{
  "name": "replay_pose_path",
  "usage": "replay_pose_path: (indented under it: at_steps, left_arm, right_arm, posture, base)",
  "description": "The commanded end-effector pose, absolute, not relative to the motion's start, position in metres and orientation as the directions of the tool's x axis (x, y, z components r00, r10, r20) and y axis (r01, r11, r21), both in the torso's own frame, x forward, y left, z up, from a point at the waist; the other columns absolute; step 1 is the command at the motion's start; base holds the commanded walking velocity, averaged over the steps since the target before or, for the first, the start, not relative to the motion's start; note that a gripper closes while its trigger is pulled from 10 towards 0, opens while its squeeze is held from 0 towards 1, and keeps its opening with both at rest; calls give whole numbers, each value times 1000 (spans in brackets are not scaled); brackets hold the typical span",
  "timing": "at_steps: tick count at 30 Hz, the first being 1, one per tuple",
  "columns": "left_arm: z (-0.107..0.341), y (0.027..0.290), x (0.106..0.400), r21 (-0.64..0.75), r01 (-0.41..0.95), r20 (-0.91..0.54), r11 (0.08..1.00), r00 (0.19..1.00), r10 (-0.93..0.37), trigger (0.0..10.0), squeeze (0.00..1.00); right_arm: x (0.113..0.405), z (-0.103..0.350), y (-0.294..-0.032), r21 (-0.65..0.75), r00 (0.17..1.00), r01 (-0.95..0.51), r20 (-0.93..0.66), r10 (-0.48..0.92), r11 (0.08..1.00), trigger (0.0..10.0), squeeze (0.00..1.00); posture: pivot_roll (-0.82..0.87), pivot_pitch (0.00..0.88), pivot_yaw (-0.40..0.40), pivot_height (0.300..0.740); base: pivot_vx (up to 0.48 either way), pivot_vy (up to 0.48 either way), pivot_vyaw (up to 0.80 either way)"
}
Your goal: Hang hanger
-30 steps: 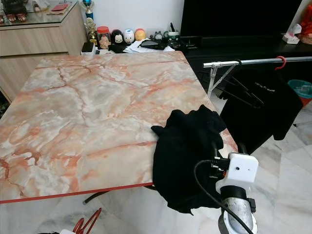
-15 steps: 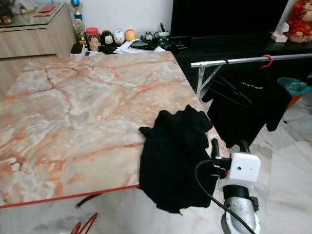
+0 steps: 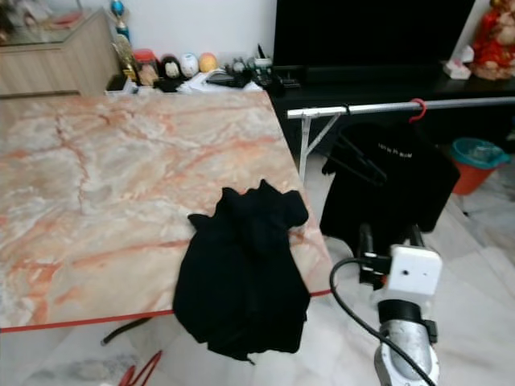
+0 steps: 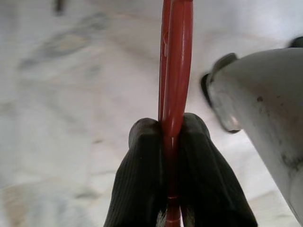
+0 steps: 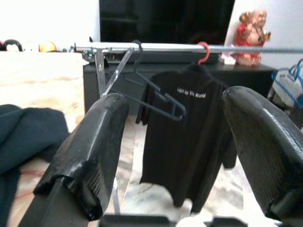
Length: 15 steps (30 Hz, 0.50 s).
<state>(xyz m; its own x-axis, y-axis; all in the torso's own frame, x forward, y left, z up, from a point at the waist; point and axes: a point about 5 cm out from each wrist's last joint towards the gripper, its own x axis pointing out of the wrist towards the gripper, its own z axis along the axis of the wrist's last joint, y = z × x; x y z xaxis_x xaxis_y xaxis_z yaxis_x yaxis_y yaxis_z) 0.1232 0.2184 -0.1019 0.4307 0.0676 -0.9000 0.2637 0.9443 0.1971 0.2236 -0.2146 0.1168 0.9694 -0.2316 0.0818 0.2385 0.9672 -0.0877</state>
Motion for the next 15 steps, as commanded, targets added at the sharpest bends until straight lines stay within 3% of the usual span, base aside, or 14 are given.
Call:
replay_pose_path:
  at_steps: [1,15]
  left_arm:
    - [-104,219,117,192,277,-911,942,407,66,10000,0]
    - [-103,219,119,188,277,-907,942,416,59,10000,0]
  right_arm:
    - [228,113,-213,-87,972,231,72,-225,969,10000,0]
    - [253,50,-215,7,953,254,-172,-249,967,10000,0]
  posture:
    - [-130,0,-38,740]
    - [-133,0,-31,740]
  base:
    - [0,-480,0]
    - [0,-480,0]
